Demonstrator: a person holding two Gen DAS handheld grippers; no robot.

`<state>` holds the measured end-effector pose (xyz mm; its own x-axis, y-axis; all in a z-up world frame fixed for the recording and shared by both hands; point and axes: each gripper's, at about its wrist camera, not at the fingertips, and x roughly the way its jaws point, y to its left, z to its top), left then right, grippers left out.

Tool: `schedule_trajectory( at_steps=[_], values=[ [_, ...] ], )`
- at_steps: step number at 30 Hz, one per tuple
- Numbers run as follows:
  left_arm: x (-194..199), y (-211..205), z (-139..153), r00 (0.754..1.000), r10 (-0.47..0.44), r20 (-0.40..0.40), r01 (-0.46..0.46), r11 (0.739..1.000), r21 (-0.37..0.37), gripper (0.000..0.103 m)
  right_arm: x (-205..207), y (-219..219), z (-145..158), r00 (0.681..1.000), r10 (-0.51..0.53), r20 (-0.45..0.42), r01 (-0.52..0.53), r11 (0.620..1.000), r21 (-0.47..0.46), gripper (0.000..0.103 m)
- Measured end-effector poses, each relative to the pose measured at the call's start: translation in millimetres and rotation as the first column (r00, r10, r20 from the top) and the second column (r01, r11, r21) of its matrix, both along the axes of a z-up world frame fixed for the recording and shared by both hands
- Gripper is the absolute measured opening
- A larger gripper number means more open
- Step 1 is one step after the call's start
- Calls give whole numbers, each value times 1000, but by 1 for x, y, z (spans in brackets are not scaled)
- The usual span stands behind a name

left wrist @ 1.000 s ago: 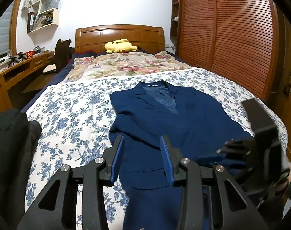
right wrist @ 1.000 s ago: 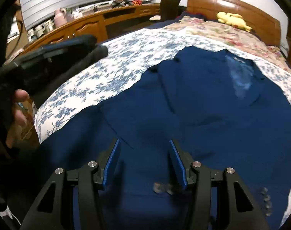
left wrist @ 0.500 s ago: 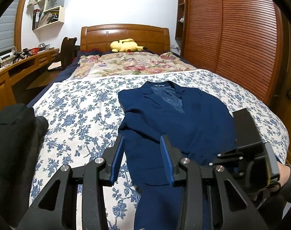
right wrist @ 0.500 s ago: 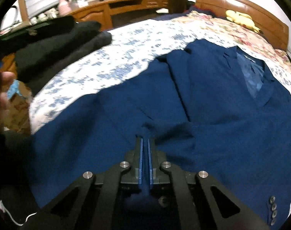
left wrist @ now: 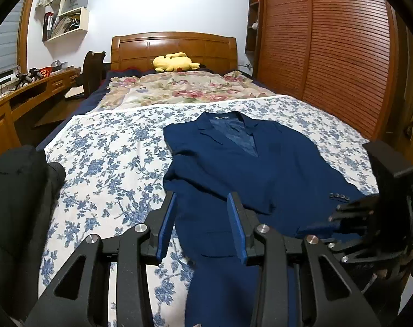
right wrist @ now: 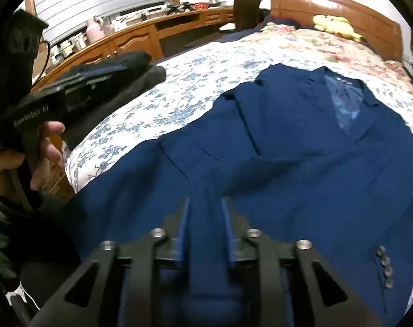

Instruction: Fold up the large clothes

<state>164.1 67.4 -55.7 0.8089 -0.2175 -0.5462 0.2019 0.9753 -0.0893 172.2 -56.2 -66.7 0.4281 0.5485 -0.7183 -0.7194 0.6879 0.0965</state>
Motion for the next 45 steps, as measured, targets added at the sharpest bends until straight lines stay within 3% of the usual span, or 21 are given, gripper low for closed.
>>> schedule_trajectory(
  at_steps=[3,12,21,24,27,31,38,45],
  values=[
    [-9,0,-4,1000,-9,-11,9,1000,-14,39,-5,-18,1,999,-26,23,26,1000,-5,50],
    [-23,5,-45,989,-7,-149,11,1000,27,39,-7,-103,-13,973,-214,84,221,972,-79,50],
    [-39,8,-86,957,29,-289,7,992,123,40,-9,-147,-28,942,-330,66,333,942,-50,50],
    [-35,13,-92,954,66,-294,-29,992,126,53,-10,-147,-26,941,-334,53,336,941,-34,51],
    [-26,22,-95,946,104,-306,-71,990,118,60,-15,-146,-25,944,-324,60,326,945,-28,51],
    [-19,25,-100,946,115,-303,-77,988,134,62,-20,-152,-23,943,-324,79,327,945,-30,51],
    [-22,25,-98,948,128,-292,-91,986,139,63,-27,-184,-19,910,-403,102,410,909,-72,55],
    [-48,23,-85,954,79,-288,-60,995,75,63,-36,-209,-22,880,-469,78,476,872,-116,56]
  ],
)
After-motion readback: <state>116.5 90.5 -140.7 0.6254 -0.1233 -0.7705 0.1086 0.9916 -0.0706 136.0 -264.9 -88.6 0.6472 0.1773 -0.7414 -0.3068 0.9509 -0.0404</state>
